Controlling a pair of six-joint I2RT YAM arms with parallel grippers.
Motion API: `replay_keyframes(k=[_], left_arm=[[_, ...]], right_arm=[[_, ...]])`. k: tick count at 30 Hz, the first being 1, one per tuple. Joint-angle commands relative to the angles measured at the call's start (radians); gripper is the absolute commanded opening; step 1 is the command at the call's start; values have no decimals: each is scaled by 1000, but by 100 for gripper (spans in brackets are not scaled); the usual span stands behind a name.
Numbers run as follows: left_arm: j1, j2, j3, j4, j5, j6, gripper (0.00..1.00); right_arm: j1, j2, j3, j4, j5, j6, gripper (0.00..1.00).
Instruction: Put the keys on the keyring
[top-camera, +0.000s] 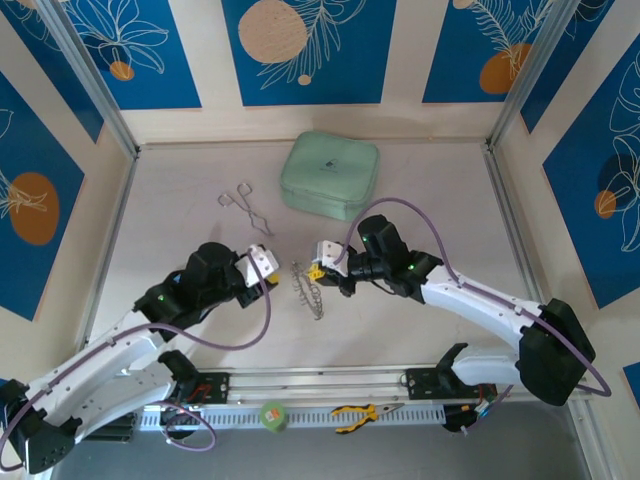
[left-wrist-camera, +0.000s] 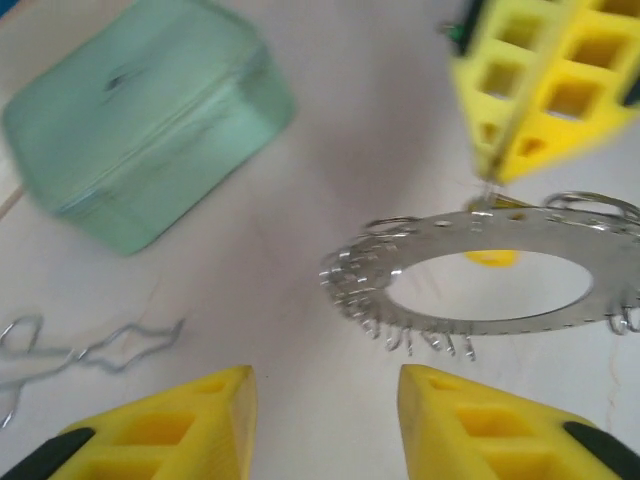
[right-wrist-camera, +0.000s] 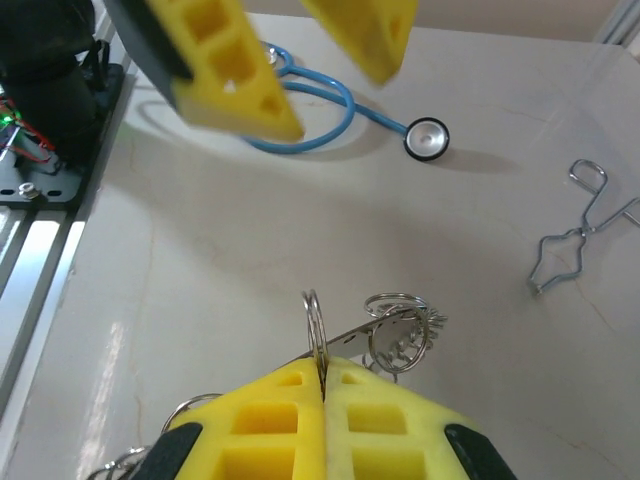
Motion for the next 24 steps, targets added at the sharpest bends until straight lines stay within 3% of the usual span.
replay_keyframes(k=[1,7,15,21,24], left_arm=[[0,30,-13,88,245,214,36],[0,86,-49,194,356,168,35],[-1,173,-77,284,388,101,34],[-1,196,-90,341,395,66,19],[-1,196,-86,331,397,68,6]], right_arm=[[3,-15,60,-142,-54,-85,0],[16,-8,79,-157,-39,-98,0],[31,18,75,-112,-37,-77,0],[40,28,78,-99,-27,-73,0],[43,29,79,-97,-29,-73,0]])
